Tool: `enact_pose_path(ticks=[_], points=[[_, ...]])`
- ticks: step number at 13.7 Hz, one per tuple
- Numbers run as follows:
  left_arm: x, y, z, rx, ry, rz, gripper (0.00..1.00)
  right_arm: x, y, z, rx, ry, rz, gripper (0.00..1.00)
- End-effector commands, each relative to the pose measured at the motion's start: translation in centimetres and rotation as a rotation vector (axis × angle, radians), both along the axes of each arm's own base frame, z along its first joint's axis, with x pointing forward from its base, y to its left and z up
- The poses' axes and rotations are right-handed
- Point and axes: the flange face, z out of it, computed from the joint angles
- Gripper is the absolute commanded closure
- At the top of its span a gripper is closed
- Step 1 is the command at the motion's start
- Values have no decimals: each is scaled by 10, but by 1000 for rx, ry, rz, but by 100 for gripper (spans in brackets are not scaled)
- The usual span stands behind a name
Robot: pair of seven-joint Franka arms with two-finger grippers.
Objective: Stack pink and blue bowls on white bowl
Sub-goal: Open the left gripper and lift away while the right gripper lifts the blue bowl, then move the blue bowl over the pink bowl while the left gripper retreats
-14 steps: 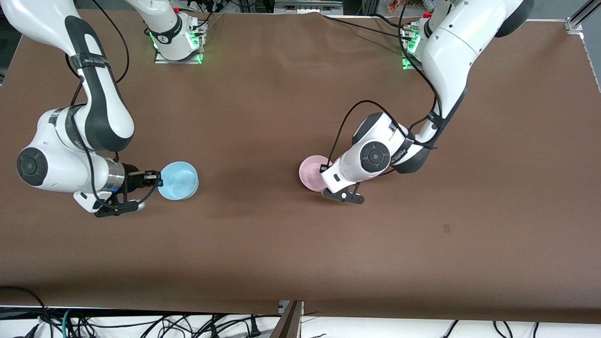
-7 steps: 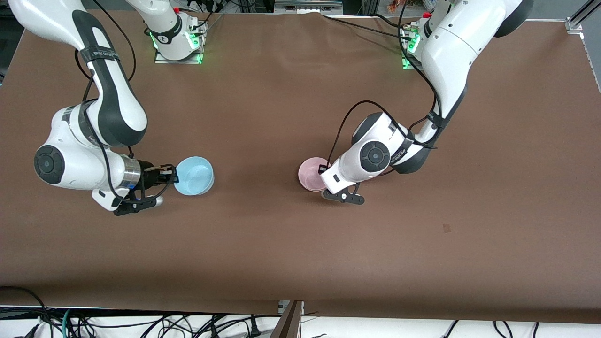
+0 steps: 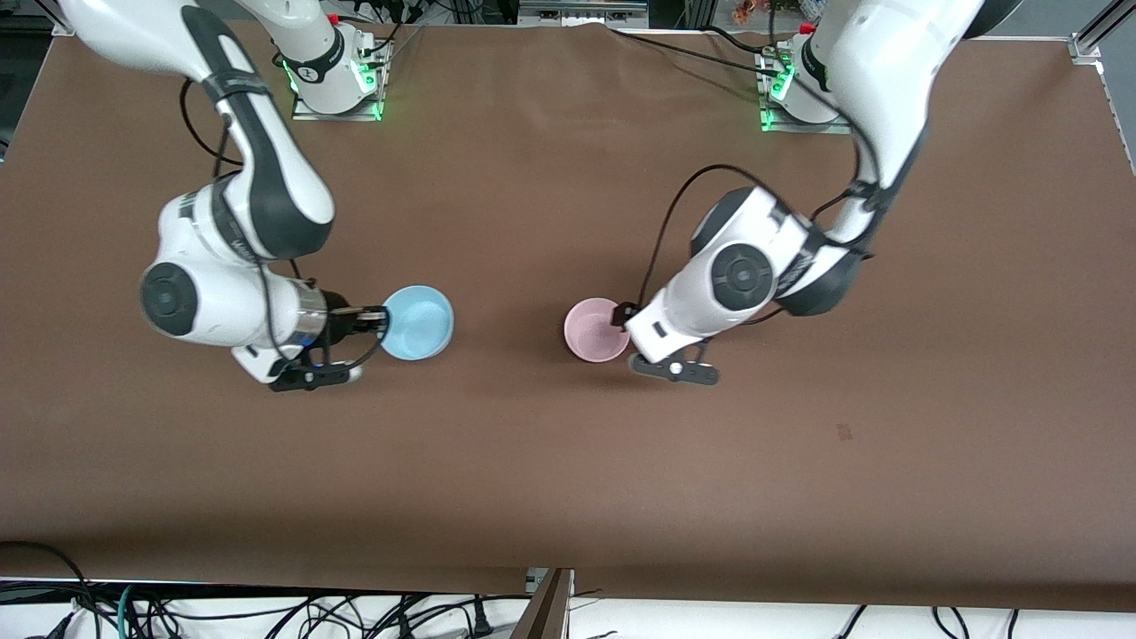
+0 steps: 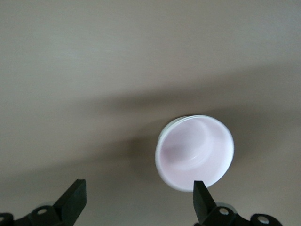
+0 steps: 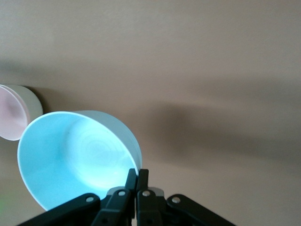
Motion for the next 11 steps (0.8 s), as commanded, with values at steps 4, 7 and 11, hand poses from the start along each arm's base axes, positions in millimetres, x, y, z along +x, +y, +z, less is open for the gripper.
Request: enact_pose_path(ticks=[4, 7, 11], points=[[-8, 89, 101, 363, -81, -24, 0, -19, 86, 6, -5, -27, -119, 100], [0, 131, 157, 345, -155, 40, 0, -31, 134, -3, 5, -55, -219, 100], [-6, 157, 219, 323, -166, -40, 0, -51, 192, -24, 33, -90, -298, 100]])
